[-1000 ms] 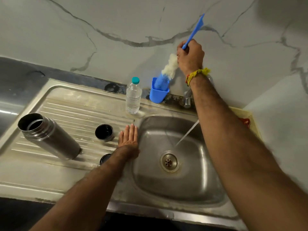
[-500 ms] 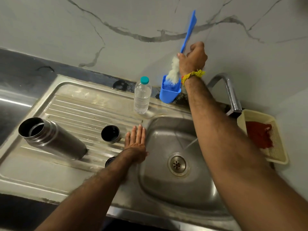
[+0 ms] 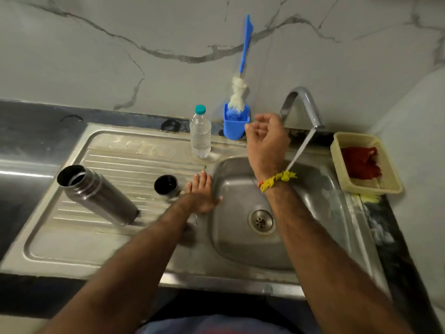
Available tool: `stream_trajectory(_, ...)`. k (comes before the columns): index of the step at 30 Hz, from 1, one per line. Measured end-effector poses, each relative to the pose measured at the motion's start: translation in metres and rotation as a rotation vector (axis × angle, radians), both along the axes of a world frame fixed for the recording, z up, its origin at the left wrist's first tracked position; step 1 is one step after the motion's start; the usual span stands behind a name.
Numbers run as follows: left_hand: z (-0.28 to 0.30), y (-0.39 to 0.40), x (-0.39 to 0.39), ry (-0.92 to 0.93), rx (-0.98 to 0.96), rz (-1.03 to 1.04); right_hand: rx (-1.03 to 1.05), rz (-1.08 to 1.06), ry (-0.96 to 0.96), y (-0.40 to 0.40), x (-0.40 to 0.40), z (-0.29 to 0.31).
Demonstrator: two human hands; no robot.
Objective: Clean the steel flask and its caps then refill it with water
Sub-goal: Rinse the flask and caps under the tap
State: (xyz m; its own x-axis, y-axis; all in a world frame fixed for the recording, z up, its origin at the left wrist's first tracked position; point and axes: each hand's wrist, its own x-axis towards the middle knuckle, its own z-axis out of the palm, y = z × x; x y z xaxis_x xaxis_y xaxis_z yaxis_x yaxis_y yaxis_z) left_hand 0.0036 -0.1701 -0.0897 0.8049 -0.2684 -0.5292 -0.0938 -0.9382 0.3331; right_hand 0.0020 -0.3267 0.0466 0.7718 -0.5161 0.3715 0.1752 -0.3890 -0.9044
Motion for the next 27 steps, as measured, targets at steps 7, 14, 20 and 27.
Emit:
stream_trajectory(7, 0.064, 0.046, -0.071, -0.578, -0.437, 0.382, 0.103, 0.146, 0.159, 0.029, -0.081, -0.047)
stream_trajectory(14, 0.052, 0.102, -0.156, -0.538, -0.558, 1.103, 0.139, 0.201, 0.261, 0.069, -0.112, -0.068)
stream_trajectory(20, 0.040, 0.138, -0.139, -0.572, -0.689, 1.305, 0.110, 0.257, 0.272, 0.098, -0.113, -0.063)
stream_trajectory(27, 0.030, 0.158, -0.095, -0.572, -0.876, 1.204, 0.143, 0.204, 0.276, 0.095, -0.124, -0.062)
